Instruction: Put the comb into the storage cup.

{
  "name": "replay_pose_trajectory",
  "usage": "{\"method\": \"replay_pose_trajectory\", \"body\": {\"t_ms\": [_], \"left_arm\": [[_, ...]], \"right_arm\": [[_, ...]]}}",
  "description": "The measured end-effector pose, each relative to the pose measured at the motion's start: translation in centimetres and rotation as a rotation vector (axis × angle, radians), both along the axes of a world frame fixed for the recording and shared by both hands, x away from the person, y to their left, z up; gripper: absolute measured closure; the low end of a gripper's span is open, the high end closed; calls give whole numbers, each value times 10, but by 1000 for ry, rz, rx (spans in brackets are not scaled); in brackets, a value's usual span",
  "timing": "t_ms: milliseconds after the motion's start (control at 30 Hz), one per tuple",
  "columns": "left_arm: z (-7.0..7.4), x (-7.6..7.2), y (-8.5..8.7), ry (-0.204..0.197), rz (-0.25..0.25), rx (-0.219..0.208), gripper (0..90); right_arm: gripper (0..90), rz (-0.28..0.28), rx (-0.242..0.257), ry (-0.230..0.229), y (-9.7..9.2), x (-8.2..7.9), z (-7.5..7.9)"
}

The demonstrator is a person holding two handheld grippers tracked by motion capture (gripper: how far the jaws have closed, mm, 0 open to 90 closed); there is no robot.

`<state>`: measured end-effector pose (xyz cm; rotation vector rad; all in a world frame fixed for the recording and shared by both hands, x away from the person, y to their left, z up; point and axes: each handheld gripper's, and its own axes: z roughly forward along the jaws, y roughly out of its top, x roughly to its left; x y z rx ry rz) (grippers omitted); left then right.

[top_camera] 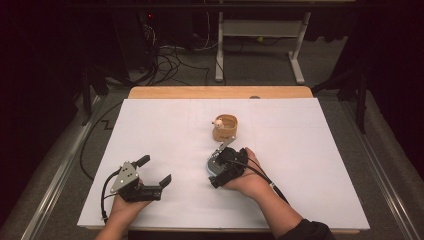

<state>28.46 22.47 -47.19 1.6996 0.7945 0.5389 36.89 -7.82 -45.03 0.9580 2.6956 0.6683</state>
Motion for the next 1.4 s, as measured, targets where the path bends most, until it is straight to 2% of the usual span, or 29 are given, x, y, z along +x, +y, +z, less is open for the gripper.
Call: {"method": "replay_pose_trajectory", "body": {"t_ms": [367, 833, 1400], "left_arm": [[0, 0, 1, -1, 0, -3, 0], [0, 0, 1, 1, -1, -1, 0], [0, 0, 2, -2, 1, 0, 0]], "right_arm": [[4, -2, -42, 19, -1, 5, -4], [70, -1, -39, 51, -4, 9, -6], [156, 28, -41, 50, -5, 9, -4]]}}
